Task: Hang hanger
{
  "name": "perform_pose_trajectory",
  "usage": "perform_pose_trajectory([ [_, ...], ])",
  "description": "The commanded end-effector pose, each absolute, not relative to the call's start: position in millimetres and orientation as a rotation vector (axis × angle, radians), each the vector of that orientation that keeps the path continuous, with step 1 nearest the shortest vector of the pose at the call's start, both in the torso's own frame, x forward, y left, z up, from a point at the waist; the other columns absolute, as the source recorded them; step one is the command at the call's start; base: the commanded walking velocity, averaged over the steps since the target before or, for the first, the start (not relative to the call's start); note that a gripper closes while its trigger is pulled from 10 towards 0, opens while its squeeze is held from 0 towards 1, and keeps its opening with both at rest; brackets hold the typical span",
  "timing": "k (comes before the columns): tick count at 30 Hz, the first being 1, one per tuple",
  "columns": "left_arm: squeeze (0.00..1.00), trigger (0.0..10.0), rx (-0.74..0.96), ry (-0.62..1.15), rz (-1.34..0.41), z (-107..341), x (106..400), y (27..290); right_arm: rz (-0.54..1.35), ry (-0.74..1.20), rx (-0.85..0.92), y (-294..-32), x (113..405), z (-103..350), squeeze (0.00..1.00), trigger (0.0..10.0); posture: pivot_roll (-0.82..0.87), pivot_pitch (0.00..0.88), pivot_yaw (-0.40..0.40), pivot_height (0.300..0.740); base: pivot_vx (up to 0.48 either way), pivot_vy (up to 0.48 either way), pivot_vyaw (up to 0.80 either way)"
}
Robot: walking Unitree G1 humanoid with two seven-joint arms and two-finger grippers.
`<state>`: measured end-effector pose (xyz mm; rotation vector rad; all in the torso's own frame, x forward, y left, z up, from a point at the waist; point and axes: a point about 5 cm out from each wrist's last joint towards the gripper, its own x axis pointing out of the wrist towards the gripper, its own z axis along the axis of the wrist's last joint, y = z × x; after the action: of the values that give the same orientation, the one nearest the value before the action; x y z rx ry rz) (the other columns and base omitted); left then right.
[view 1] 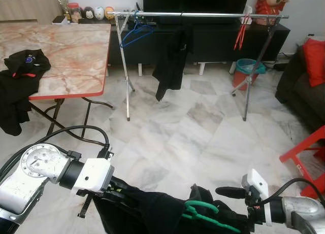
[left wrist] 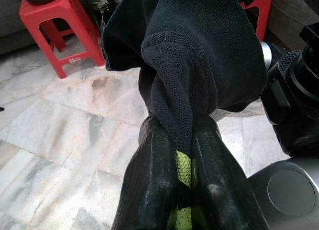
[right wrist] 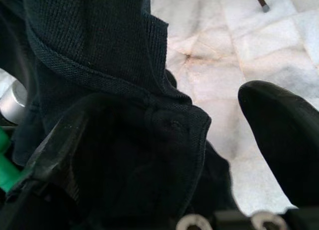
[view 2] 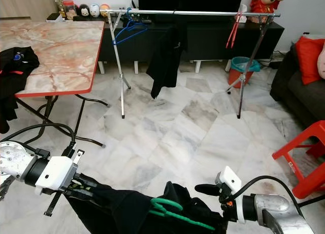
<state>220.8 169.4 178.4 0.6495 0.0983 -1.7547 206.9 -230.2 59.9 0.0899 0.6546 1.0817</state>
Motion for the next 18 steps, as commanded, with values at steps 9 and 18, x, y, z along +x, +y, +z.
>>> perform_pose_trajectory([
  [9,0.0,10.0,0.65,0.071,-1.749,186.4,221.3,169.2,1.105,0.654,-0.001,-242.7,212.2,76.6,1.0,10.0,0.09,0.0,-0.02,0.74,0.0,0.0,0.0],
  [18,0.0,10.0,0.637,0.078,-1.746,183.8,220.8,168.7,1.198,0.503,0.01,-251.6,219.1,133.8,0.0,10.0,0.09,0.0,-0.024,0.74,0.0,0.0,0.0],
])
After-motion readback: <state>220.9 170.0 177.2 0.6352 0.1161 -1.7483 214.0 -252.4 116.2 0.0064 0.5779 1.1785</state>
